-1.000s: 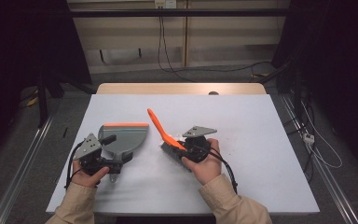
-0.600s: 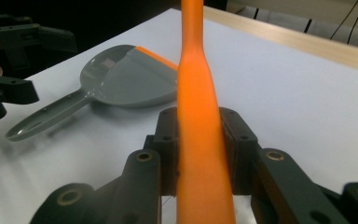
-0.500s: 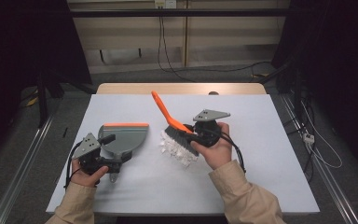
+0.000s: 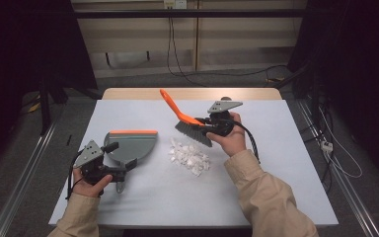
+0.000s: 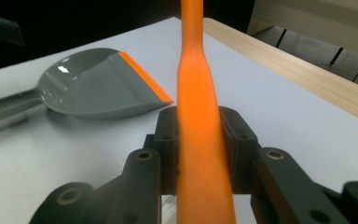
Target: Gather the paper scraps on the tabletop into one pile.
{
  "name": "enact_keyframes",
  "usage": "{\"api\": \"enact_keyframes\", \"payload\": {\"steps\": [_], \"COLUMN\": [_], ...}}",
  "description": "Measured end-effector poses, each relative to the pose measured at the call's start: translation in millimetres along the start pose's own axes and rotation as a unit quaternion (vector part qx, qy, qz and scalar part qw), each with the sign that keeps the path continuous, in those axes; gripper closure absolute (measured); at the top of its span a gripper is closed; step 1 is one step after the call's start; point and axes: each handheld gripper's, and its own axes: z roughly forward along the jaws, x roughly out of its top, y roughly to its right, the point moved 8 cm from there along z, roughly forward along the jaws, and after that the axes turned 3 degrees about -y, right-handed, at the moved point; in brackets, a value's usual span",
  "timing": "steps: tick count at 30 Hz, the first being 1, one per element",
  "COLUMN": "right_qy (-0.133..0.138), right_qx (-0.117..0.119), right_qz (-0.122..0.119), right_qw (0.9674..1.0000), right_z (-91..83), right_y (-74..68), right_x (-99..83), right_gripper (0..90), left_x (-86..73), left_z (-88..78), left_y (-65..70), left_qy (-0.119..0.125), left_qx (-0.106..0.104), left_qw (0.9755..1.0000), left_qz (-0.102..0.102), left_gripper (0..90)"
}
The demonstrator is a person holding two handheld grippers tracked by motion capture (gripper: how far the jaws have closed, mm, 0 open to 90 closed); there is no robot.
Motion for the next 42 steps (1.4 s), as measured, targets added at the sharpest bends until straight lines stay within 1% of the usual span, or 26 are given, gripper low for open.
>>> {"api": "enact_keyframes", "payload": {"steps": [3, 5, 8, 10, 11, 13, 16, 18, 19, 21, 23, 25, 26, 27, 30, 32, 33, 35, 37, 40, 41, 42], "right_qy": [0.004, 0.001, -0.005, -0.002, -0.001, 0.000, 0.003, 0.005, 0.003, -0.006, -0.014, -0.026, -0.031, -0.028, -0.036, -0.034, -0.032, -0.021, -0.017, -0.016, -0.017, -0.017], "right_qx": [0.012, 0.014, 0.021, 0.027, 0.028, 0.031, 0.040, 0.051, 0.051, 0.047, 0.057, 0.060, 0.068, 0.076, 0.089, 0.092, 0.091, 0.096, 0.091, 0.092, 0.086, 0.090], "right_qz": [-0.002, -0.013, -0.026, -0.027, -0.031, -0.033, -0.035, -0.040, -0.047, -0.068, -0.078, -0.088, -0.089, -0.088, -0.100, -0.099, -0.096, -0.082, -0.074, -0.072, -0.077, -0.079], "right_qw": [0.9999, 0.9998, 0.9994, 0.9993, 0.9991, 0.9990, 0.9986, 0.9979, 0.9976, 0.9965, 0.9952, 0.9939, 0.9932, 0.9928, 0.9904, 0.9903, 0.9906, 0.9918, 0.9930, 0.9930, 0.9931, 0.9927], "right_z": [8.0, 12.8, 20.8, 24.2, 25.4, 28.9, 33.7, 36.3, 38.0, 42.0, 47.1, 51.7, 53.7, 53.0, 46.0, 40.5, 37.1, 29.2, 22.8, 17.1, 16.3, 15.6], "right_y": [7.0, 10.3, 14.3, 16.1, 16.8, 17.8, 16.2, 12.9, 11.6, 9.7, 7.0, 4.7, 2.4, -0.3, -5.1, -6.3, -6.7, -6.4, -5.1, -7.4, -8.4, -10.0], "right_x": [-2.9, -6.0, -11.9, -14.1, -14.6, -15.7, -16.2, -15.1, -14.5, -13.3, -13.4, -15.8, -18.1, -18.7, -22.6, -25.7, -27.7, -32.2, -36.5, -39.9, -39.6, -39.1], "right_gripper": [71.2, 71.2, 71.2, 71.2, 71.3, 71.2, 71.3, 71.2, 71.2, 71.3, 71.3, 71.2, 71.2, 71.2, 71.2, 71.3, 71.2, 71.3, 71.2, 71.3, 71.3, 71.2], "left_x": [-1.7, -1.8, -2.8, -4.2, -5.1, -5.9, -6.2, -6.4, -6.5, -6.7, -6.4, -6.1, -5.7, -5.8, -6.3, -6.3, -6.5, -7.2, -7.4, -6.7, -6.8, -6.6], "left_z": [-2.1, -3.3, -4.4, -4.3, -3.9, -3.7, -3.2, -2.5, -2.2, -1.4, -1.2, -1.4, -1.5, -1.5, -2.0, -2.5, -2.6, -2.8, -2.8, -2.2, -2.1, -2.1], "left_y": [-1.8, -2.2, -2.2, -2.3, -2.3, -2.7, -2.6, -2.6, -2.5, -2.4, -2.1, -2.1, -2.5, -2.6, -2.7, -2.8, -3.1, -3.8, -3.5, -3.0, -3.0, -3.0], "left_qy": [-0.002, -0.002, -0.004, -0.005, -0.006, -0.009, -0.009, -0.010, -0.010, -0.011, -0.010, -0.010, -0.009, -0.009, -0.010, -0.009, -0.009, -0.011, -0.012, -0.011, -0.012, -0.012], "left_qx": [0.007, 0.011, 0.014, 0.016, 0.018, 0.018, 0.019, 0.020, 0.020, 0.020, 0.019, 0.019, 0.020, 0.020, 0.020, 0.020, 0.020, 0.021, 0.021, 0.020, 0.021, 0.021], "left_qw": [1.0000, 0.9999, 0.9999, 0.9998, 0.9998, 0.9998, 0.9997, 0.9997, 0.9997, 0.9997, 0.9997, 0.9997, 0.9997, 0.9997, 0.9997, 0.9997, 0.9997, 0.9997, 0.9997, 0.9997, 0.9997, 0.9997], "left_qz": [-0.002, -0.005, -0.002, -0.005, -0.009, -0.005, -0.007, -0.007, -0.008, -0.009, -0.008, -0.009, -0.007, -0.008, -0.007, -0.009, -0.009, -0.008, -0.006, -0.006, -0.006, -0.006], "left_gripper": [4.9, 4.9, 4.9, 4.9, 4.9, 4.9, 4.9, 4.9, 4.9, 4.9, 4.9, 4.9, 4.9, 4.9, 4.9, 4.9, 4.9, 4.9, 4.9, 4.9, 4.9, 4.9]}}
